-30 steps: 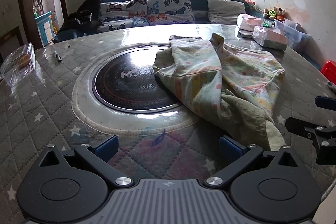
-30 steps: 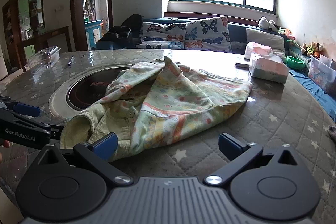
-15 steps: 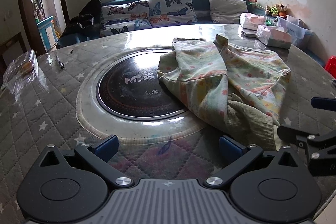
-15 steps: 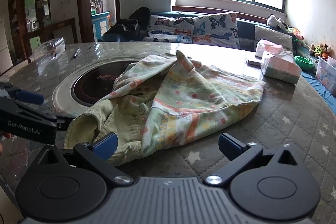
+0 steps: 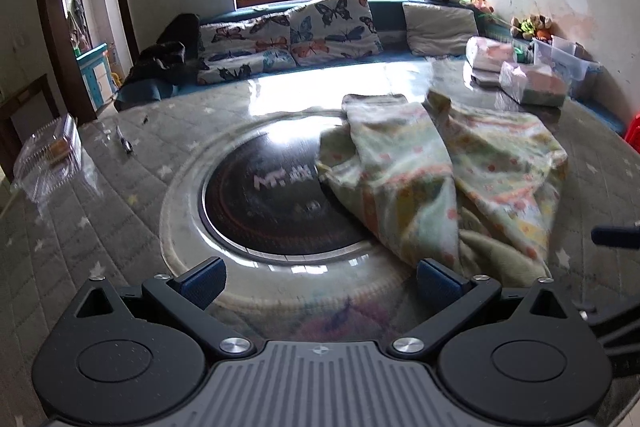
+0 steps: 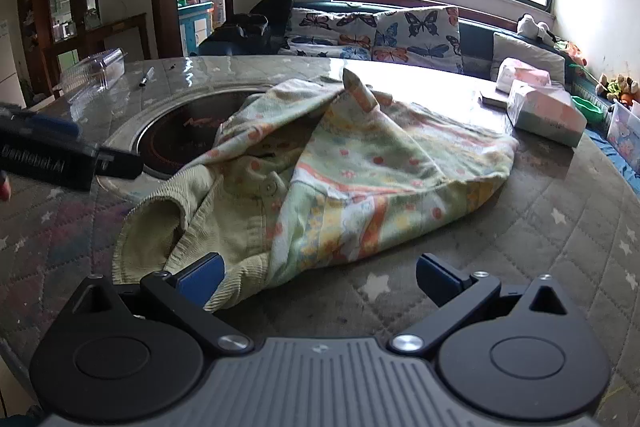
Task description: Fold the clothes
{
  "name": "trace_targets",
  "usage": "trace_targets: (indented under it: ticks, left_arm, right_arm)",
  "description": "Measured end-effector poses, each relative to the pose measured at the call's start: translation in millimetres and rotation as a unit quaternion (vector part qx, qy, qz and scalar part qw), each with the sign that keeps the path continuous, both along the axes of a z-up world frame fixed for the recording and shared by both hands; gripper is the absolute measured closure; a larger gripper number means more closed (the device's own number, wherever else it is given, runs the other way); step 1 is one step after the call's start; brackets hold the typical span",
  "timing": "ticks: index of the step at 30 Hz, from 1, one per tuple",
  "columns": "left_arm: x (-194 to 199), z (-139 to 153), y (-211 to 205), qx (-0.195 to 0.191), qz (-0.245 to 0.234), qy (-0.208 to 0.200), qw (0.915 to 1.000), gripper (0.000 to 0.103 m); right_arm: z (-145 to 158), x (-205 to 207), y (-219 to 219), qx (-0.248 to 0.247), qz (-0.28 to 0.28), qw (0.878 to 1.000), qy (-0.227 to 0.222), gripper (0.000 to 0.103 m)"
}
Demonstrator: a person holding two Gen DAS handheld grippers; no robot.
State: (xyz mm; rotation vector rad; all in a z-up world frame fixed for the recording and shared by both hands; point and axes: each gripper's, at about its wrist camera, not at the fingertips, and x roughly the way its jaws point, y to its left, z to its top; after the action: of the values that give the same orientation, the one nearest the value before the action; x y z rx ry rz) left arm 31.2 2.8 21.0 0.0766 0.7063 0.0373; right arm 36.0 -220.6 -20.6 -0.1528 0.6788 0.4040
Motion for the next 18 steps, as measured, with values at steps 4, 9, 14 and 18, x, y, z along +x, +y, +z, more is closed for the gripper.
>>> trace_targets:
  ticks: [4,9,14,18]
  left_arm:
    - [8.5,11.6,2.7,-0.006,-0.003,-0.016,0.9998,0.0]
    - [23.1,20.4,-6.7,-0.012,-0.035,-0.033,0.9988,0.0]
    - [42.4,21.3,-24.7,-0.015,-0.074,-0.04,0.9963,0.0]
    - [61.9,18.0,-39.5,-0.013,-0.11,-0.04,0.9931,0.0]
  right_arm:
    - [10.2,1.8,-1.5,0.003,0.006,1.0,-0.011,0.0]
    - [25.7,12.9,-9.1,0.011,0.008,1.0,-0.022,0.0]
    - [34.9,35.3,-16.6,0.0,0.0,1.0,-0.03,0.001]
    - [42.9,57.9,-23.4,-0.002,-0.012,0.999,-0.037,0.006]
